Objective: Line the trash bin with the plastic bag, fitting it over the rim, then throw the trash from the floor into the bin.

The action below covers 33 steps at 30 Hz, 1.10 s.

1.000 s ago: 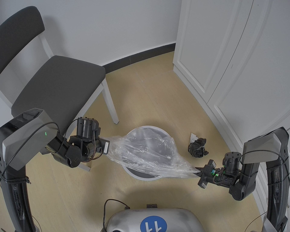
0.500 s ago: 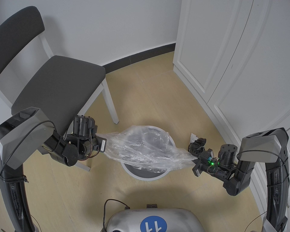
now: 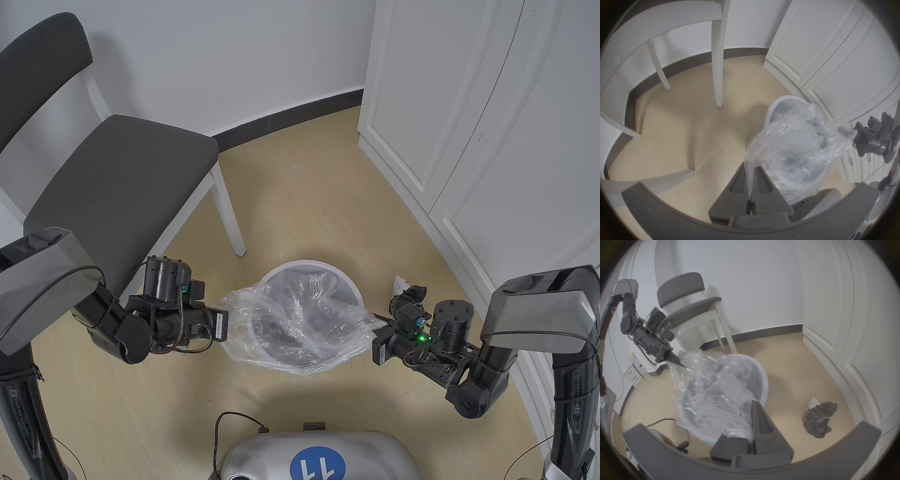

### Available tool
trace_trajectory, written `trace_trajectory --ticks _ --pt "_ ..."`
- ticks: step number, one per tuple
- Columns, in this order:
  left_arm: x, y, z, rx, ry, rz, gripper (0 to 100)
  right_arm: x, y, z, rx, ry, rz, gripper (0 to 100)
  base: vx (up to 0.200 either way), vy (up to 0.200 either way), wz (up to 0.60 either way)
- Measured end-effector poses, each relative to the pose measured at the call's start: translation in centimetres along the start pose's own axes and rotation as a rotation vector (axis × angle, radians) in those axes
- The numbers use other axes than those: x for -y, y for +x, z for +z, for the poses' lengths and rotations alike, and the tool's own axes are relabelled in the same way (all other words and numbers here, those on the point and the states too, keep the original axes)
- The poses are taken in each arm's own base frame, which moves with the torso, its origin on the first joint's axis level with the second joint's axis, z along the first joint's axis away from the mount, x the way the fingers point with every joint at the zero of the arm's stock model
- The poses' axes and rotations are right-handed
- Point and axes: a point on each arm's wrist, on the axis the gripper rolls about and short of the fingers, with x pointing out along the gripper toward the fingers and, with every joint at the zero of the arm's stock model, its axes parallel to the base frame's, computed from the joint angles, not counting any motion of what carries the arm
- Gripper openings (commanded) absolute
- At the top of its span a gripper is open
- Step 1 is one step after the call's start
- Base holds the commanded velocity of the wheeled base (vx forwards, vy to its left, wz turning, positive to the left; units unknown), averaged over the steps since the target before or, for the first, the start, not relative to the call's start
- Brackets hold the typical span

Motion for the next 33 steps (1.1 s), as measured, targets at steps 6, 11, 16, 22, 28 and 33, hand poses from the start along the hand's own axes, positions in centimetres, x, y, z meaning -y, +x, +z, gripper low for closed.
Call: trace_trajectory --ticks 6,11,16,22,28,33 --pt "-0.8 -1.6 -0.7 -0.033 -0.067 -0.034 0 -0.2 -3.0 1.5 -0.001 0.011 0.116 0 0.0 0.0 0.0" --pt "-1.5 -2.7 -1.2 -0.049 -0.091 -0.016 0 0.6 -5.0 2.0 -0.013 -0.06 0.128 0 0.0 0.0 0.0" --pt "-2.2 -3.3 -1.8 -0.065 -0.107 0.003 0 1.8 -6.5 1.1 -0.054 -0.203 0.132 0 0.0 0.0 0.0" --pt "-3.3 -4.1 -2.7 -0.088 -0.134 0.034 0 3.3 -8.6 -0.7 -0.145 -0.272 0.143 0 0.0 0.0 0.0" --pt "-3.4 -4.9 -3.9 -0.123 -0.14 0.043 0 3.7 -9.6 -1.6 -0.194 -0.303 0.142 0 0.0 0.0 0.0" --pt "-3.3 -5.3 -5.0 -0.156 -0.129 0.042 0 3.5 -10.4 -2.3 -0.236 -0.331 0.159 0 0.0 0.0 0.0"
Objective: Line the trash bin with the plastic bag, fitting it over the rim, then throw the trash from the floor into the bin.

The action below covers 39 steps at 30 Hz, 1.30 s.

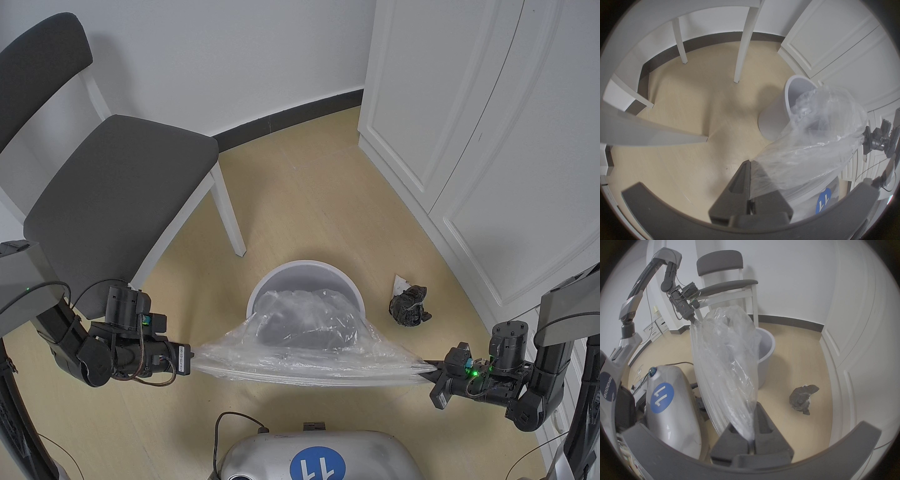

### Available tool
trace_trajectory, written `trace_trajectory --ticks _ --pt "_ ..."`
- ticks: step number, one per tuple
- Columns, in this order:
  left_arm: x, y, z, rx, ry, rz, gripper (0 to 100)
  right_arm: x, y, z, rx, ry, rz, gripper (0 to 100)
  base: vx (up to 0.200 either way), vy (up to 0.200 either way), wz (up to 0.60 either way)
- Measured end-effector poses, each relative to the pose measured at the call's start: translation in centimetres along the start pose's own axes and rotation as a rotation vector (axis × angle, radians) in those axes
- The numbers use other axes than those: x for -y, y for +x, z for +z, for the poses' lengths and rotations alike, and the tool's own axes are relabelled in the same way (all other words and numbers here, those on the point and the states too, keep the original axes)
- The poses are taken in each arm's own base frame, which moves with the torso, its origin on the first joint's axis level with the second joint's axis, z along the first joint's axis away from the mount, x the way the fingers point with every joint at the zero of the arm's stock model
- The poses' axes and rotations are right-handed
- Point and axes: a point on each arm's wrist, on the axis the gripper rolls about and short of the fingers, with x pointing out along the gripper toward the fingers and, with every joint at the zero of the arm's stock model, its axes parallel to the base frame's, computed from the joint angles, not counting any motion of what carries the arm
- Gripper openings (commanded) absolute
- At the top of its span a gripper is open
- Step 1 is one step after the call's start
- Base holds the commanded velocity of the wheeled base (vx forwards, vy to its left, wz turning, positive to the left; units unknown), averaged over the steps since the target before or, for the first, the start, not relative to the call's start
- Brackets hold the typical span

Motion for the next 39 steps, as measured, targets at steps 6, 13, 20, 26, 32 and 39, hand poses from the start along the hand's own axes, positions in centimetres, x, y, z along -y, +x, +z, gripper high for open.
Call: trace_trajectory --ticks 6,13,20,26,32,39 --pt "0.0 0.1 -1.0 -0.036 0.022 -0.002 0 -0.5 -0.3 -0.8 -0.034 -0.02 0.032 0 0.0 0.0 0.0" --pt "0.3 1.2 -1.8 -0.061 0.049 -0.008 0 -1.2 0.1 -1.5 -0.064 -0.037 0.067 0 0.0 0.0 0.0" --pt "0.4 3.7 -1.3 0.012 0.096 0.049 0 -1.5 1.2 -2.2 -0.083 -0.047 0.078 0 0.0 0.0 0.0" --pt "0.7 5.9 -0.2 0.153 0.117 0.067 0 -1.2 3.1 -2.8 -0.088 -0.045 0.059 0 0.0 0.0 0.0" --pt "0.9 7.5 1.0 0.274 0.113 0.053 0 -0.6 5.3 -3.0 -0.067 -0.06 0.013 0 0.0 0.0 0.0" --pt "1.5 8.3 2.6 0.441 0.042 0.009 0 0.0 7.2 -2.6 -0.04 -0.078 -0.043 0 0.0 0.0 0.0"
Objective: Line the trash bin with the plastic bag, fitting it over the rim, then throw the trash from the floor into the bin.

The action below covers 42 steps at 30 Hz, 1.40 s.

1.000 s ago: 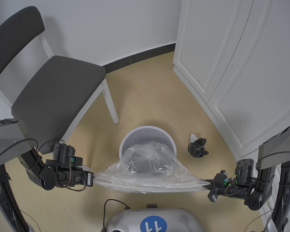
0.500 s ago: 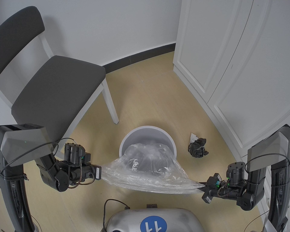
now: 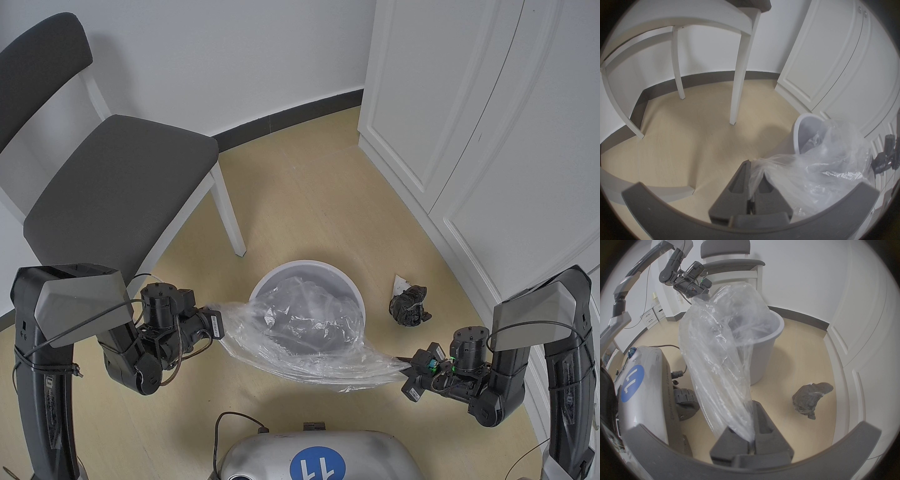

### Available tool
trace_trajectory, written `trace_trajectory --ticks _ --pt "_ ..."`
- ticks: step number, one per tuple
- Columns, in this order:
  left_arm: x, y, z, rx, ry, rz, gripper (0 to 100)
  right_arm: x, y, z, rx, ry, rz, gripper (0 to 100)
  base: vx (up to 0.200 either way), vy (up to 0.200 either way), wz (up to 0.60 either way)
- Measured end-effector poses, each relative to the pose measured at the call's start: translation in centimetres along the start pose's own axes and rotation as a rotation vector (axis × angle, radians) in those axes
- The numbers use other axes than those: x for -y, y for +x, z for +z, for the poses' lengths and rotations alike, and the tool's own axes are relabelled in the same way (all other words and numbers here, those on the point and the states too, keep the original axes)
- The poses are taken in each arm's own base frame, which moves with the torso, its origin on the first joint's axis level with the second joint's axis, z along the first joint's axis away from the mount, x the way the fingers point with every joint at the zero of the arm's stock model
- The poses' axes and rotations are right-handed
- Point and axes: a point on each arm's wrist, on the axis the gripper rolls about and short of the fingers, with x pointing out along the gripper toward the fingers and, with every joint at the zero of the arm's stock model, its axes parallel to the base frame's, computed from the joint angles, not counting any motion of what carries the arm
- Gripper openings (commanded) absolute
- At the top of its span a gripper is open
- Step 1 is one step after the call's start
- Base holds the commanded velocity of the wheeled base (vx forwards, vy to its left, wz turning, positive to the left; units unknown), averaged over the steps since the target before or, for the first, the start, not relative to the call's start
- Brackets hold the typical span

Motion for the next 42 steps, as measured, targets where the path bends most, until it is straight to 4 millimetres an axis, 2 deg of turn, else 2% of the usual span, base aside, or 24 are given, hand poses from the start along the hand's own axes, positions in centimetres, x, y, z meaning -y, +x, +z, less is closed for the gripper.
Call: trace_trajectory --ticks 5,14,15,21,31,36,42 --pt "0.4 -0.3 1.1 0.081 -0.043 -0.019 0 0.6 0.2 0.2 0.014 0.001 -0.023 0 0.0 0.0 0.0" --pt "1.4 -1.4 1.4 0.098 -0.072 -0.048 0 1.5 -0.1 0.7 0.034 0.005 -0.056 0 0.0 0.0 0.0" --pt "1.4 -1.4 1.4 0.107 -0.072 -0.05 0 1.5 -0.1 0.7 0.033 0.004 -0.056 100 0.0 0.0 0.0" --pt "1.3 -1.1 0.8 0.152 -0.071 -0.054 0 1.2 0.3 0.1 0.021 0.009 -0.037 100 0.0 0.0 0.0" --pt "1.2 -1.2 0.2 0.136 -0.071 -0.042 0 0.1 -1.4 -0.4 0.078 0.017 0.159 100 0.0 0.0 0.0" --pt "1.3 -1.3 0.2 0.135 -0.07 -0.043 0 1.1 -2.1 -1.1 0.177 0.042 0.288 100 0.0 0.0 0.0" --pt "1.3 -1.1 0.4 0.143 -0.07 -0.043 0 3.4 -2.9 -2.6 0.335 0.115 0.448 100 0.0 0.0 0.0"
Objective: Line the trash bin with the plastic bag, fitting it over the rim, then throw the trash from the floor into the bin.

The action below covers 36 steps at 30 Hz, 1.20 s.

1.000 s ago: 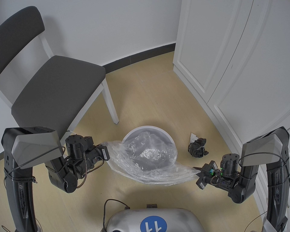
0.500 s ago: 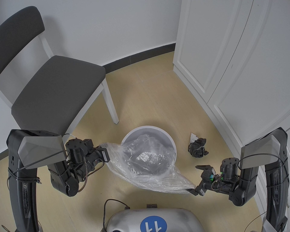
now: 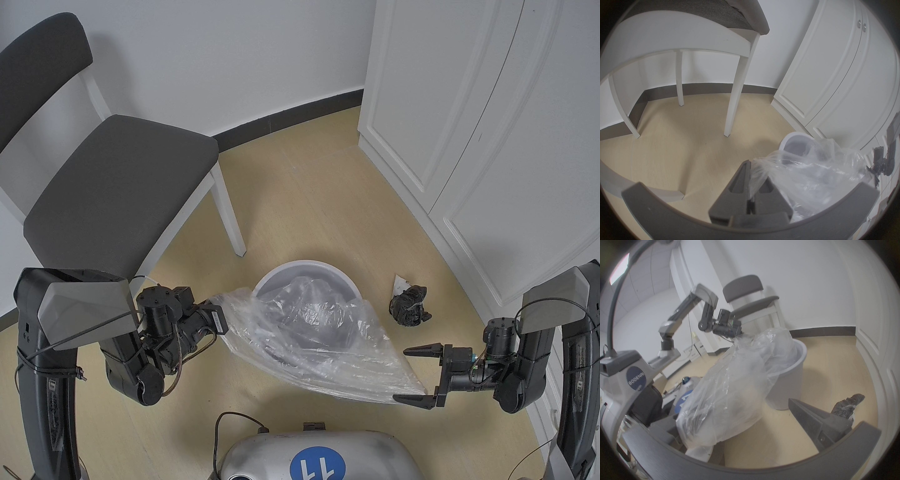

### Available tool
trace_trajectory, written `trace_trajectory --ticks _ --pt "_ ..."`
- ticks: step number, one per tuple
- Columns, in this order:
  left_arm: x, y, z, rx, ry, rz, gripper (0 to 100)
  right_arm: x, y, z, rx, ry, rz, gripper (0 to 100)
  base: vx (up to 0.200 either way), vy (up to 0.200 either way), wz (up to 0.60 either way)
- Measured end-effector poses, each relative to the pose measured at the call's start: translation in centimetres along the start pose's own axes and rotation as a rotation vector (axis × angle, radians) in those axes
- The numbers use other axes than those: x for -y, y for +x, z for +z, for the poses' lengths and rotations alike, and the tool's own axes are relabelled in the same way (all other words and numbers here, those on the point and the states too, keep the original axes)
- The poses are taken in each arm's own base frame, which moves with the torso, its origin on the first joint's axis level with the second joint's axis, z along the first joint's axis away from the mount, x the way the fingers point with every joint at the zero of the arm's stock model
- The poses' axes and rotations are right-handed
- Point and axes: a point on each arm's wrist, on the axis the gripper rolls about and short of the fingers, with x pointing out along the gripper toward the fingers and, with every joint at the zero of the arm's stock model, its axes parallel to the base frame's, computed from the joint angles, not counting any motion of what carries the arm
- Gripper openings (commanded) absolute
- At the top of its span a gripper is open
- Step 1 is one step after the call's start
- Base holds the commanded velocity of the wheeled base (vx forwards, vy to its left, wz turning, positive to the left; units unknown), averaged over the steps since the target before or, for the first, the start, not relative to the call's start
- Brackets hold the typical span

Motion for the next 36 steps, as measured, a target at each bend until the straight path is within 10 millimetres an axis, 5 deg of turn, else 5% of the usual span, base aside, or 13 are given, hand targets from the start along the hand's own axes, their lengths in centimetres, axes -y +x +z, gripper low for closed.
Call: trace_trajectory --ticks 10,21,28,36 --pt "-0.7 1.8 -0.2 0.006 -0.002 0.013 0 2.5 -2.9 -2.6 0.078 0.123 0.019 100 0.0 0.0 0.0" --pt "-1.8 1.7 -0.5 -0.013 -0.009 0.044 0 2.9 -3.7 -3.3 0.083 0.141 0.006 100 0.0 0.0 0.0" --pt "-1.5 1.4 -0.4 -0.016 -0.007 0.036 0 2.8 -3.0 -0.8 0.07 0.15 -0.032 100 0.0 0.0 0.0" --pt "-1.0 0.7 0.0 -0.021 0.003 0.027 0 1.5 -0.1 3.7 -0.042 0.153 -0.328 100 0.0 0.0 0.0"
